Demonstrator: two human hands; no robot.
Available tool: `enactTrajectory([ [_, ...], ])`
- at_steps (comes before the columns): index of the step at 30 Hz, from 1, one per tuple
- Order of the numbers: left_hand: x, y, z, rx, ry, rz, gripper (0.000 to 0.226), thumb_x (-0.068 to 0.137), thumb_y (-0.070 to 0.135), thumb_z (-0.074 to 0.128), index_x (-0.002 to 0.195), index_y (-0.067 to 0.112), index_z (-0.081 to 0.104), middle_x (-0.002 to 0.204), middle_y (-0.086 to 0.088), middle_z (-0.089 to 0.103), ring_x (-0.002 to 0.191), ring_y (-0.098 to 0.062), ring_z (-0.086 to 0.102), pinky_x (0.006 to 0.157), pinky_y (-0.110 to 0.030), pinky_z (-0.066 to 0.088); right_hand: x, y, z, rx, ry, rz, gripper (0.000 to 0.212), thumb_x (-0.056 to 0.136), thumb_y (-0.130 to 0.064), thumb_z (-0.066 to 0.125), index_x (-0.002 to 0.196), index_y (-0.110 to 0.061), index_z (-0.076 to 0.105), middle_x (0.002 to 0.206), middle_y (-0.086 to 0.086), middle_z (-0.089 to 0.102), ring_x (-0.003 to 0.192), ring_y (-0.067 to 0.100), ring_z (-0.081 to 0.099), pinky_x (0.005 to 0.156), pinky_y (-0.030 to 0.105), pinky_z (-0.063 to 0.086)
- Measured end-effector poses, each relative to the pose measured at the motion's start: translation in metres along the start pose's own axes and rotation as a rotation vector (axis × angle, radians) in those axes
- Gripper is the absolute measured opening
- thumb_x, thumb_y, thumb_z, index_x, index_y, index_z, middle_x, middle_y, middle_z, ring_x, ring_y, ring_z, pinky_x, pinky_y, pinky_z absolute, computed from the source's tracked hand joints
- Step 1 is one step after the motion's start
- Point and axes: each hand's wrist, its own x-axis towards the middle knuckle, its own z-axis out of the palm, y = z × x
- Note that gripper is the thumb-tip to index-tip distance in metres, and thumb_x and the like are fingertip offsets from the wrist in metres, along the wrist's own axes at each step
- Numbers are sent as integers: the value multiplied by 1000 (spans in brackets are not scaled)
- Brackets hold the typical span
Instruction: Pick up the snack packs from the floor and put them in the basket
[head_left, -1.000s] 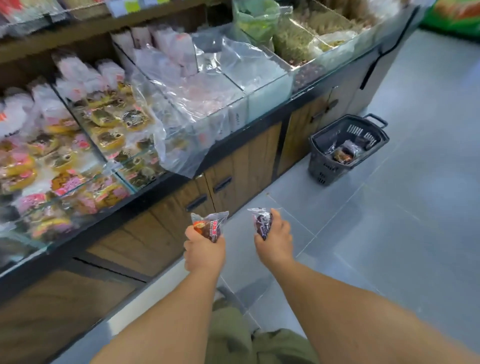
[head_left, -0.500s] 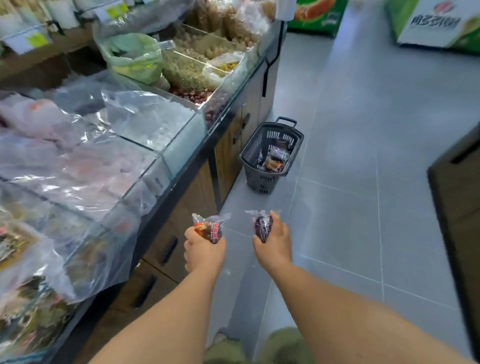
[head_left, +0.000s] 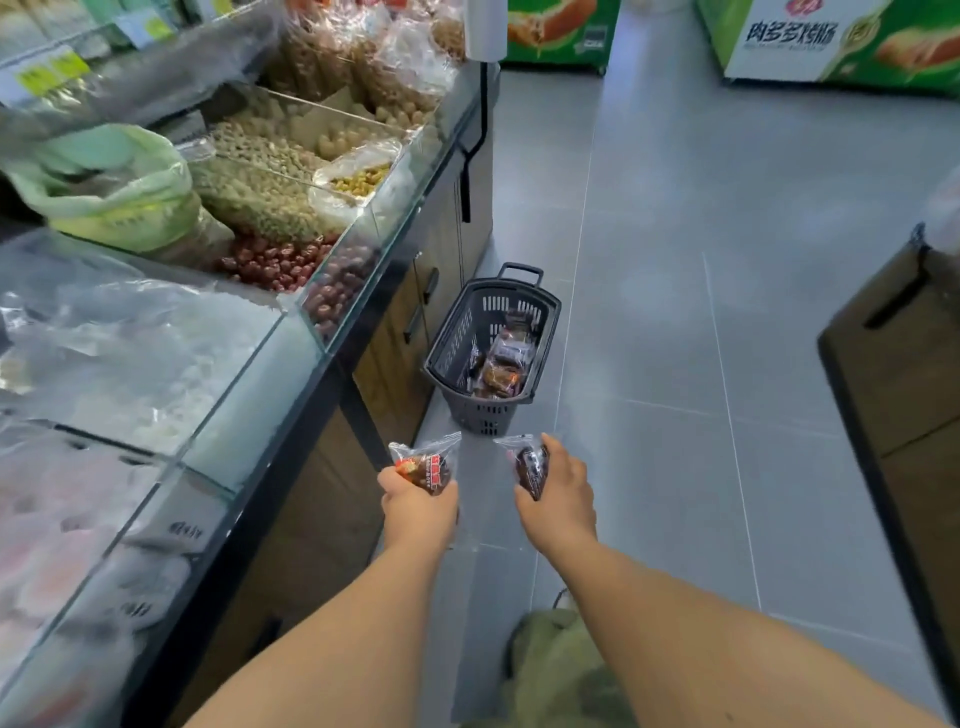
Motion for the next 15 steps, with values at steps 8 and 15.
enactTrajectory([
  [8,41,113,69,-124,68,-78,64,88,30,64,132,14,21,121,-13,49,106,-32,56,83,-39,49,145,-21,-63,-110,-53,-74,67,91,-34,55,147,-38,18,146,2,29,122,32,44,103,43,38],
  [15,94,164,102,-121,52,-116,65,88,34,64,132,14,21,121,-15,52,101,-32,58,84,-39,51,235,-41,-72,-161,-97,-85,70,89,-31,58,147,-38,19,147,4,29,126,31,41,105,43,34],
])
